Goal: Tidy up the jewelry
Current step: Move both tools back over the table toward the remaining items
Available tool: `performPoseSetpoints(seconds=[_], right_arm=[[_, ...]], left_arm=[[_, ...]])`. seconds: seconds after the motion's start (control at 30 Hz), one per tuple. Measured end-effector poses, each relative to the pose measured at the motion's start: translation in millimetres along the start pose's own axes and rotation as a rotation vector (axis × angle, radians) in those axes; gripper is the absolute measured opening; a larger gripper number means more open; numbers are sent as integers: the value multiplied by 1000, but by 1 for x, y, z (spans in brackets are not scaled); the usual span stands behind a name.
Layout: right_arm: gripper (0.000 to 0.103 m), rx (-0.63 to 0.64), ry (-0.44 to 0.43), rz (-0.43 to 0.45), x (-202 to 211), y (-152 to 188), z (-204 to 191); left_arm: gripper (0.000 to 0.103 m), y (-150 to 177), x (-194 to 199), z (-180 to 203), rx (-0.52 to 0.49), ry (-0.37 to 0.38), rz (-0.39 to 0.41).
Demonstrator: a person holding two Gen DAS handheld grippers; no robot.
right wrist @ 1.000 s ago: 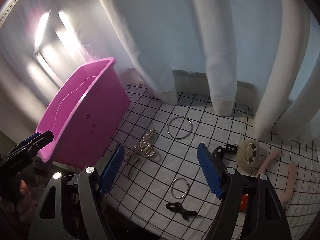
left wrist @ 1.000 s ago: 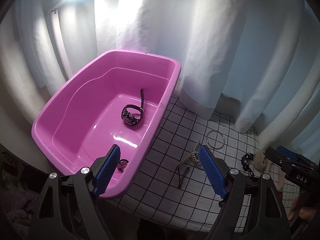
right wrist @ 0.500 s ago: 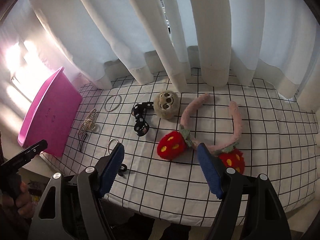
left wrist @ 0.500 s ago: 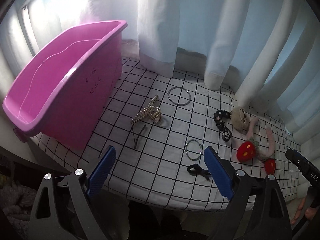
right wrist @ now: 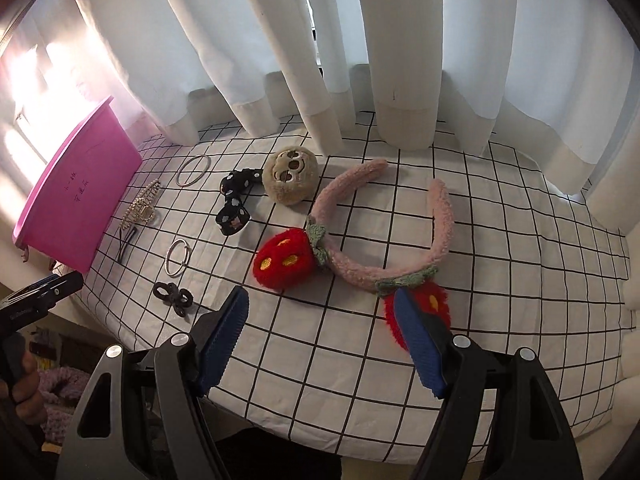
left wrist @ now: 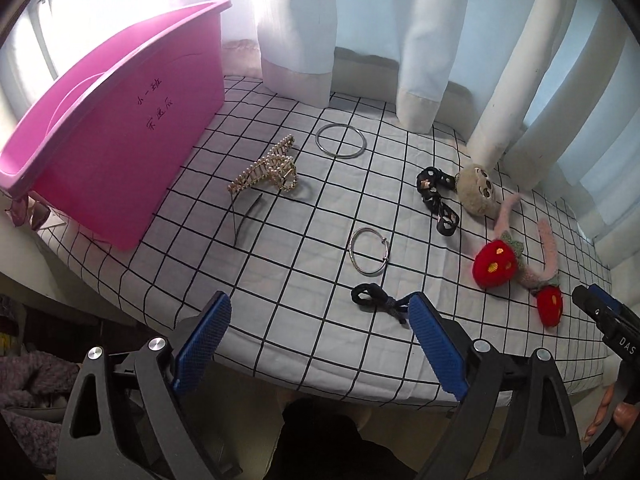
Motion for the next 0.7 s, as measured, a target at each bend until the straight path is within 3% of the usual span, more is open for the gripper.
performPoseSetpoints(seconds=[0.07, 0.17, 0.33, 0.7], right_arm=[[72, 11, 5, 9, -2, 0, 2], [72, 47, 14, -4, -14, 1, 5], [72, 109, -25, -30, -32, -3, 13], [72, 415, -122, -102, -68, -20, 16]], left_arm=[[89, 3, -9, 4, -16, 16, -10], [89, 11, -26, 9, -21, -18, -33], [89, 21, -40, 19, 44, -10, -58], [89, 41, -51, 38, 310, -113, -38]])
Point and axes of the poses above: each gripper's, at about its wrist camera, not at the fingertips, and x roughly against the way its jaws point, z to its right, y to its underside, the point moved 7 cm from there along -x, roughly the way its jaws point, and after that the axes turned 9 degrees about -z, right-handed, at the moved point
